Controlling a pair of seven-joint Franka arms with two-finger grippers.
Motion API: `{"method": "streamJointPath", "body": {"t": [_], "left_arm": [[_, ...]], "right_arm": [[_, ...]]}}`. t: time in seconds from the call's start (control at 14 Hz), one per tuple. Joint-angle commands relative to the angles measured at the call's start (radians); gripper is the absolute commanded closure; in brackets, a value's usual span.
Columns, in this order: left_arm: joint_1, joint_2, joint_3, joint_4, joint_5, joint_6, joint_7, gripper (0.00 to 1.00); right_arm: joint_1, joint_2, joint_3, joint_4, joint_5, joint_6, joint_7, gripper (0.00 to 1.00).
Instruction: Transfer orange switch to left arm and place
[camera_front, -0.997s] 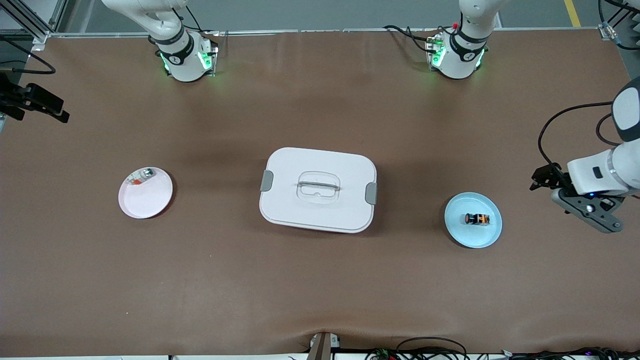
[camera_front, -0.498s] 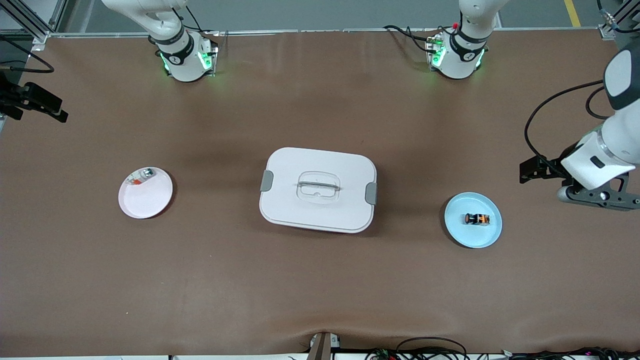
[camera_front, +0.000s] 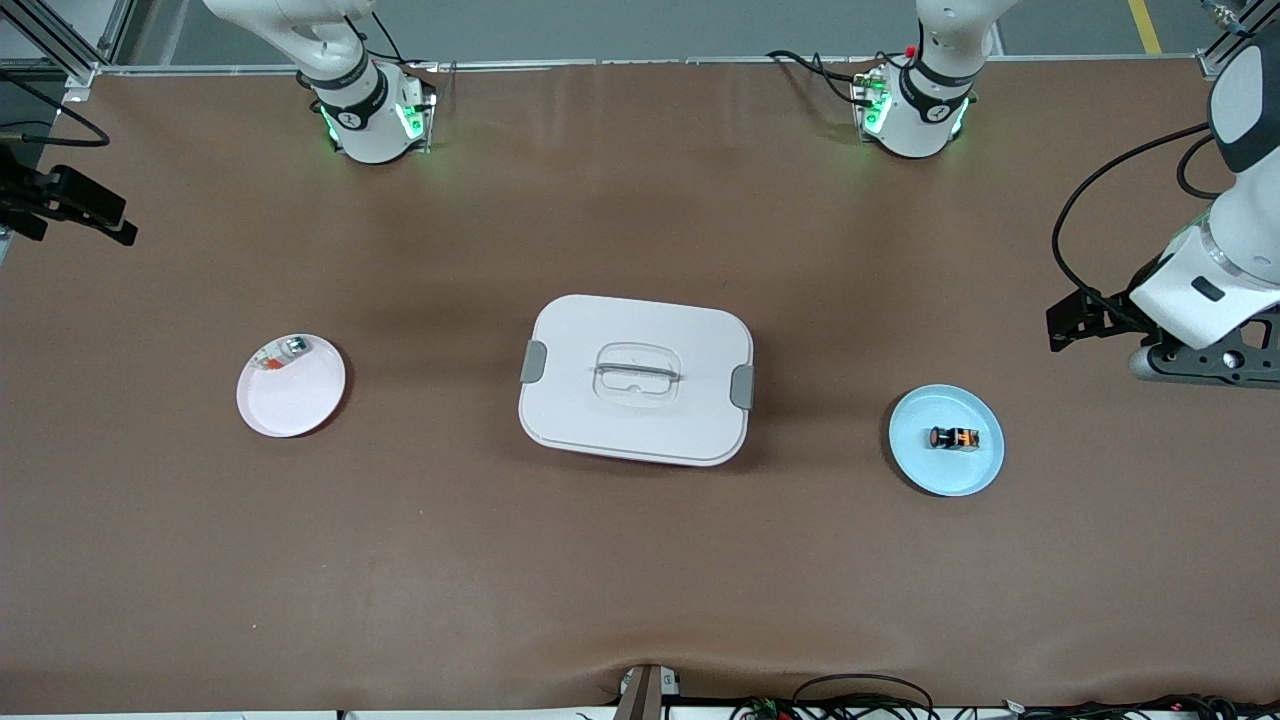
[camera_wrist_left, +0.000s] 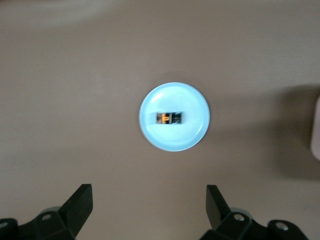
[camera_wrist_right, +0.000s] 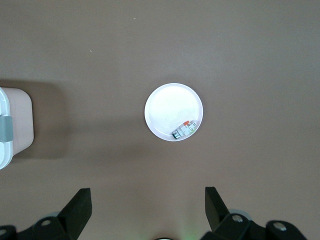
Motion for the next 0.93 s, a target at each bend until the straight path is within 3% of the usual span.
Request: {"method": "streamJointPath", "body": {"t": [0.0,0.14,0.36,0.85], "left_arm": [[-0.209,-0.068,0.23,0.004,-0.019,-0.047,0.003,0.0],[-0.321,-0.096,0.345,0.001,-0.019,-0.085,0.009,0.0],[-0.415,-0.155,0.456,-0.036,-0.077,-0.115,0.013,0.0],[-0.434,-0.306,0.505,-0.168,-0.186,-0.118,0.011,0.0]], "right_arm": [[-0.012,0.01,0.011,0.024,-0.003,-0.018,0.011,0.0],[-0.014,0.009,0.011,0.024,-0.003,-0.018,0.011,0.0],[-0.012,0.009,0.011,0.024,-0.003,-0.018,0.011,0.0],[-0.011,0.009,0.011,0.024,-0.005,-0.018,0.011,0.0]]}}
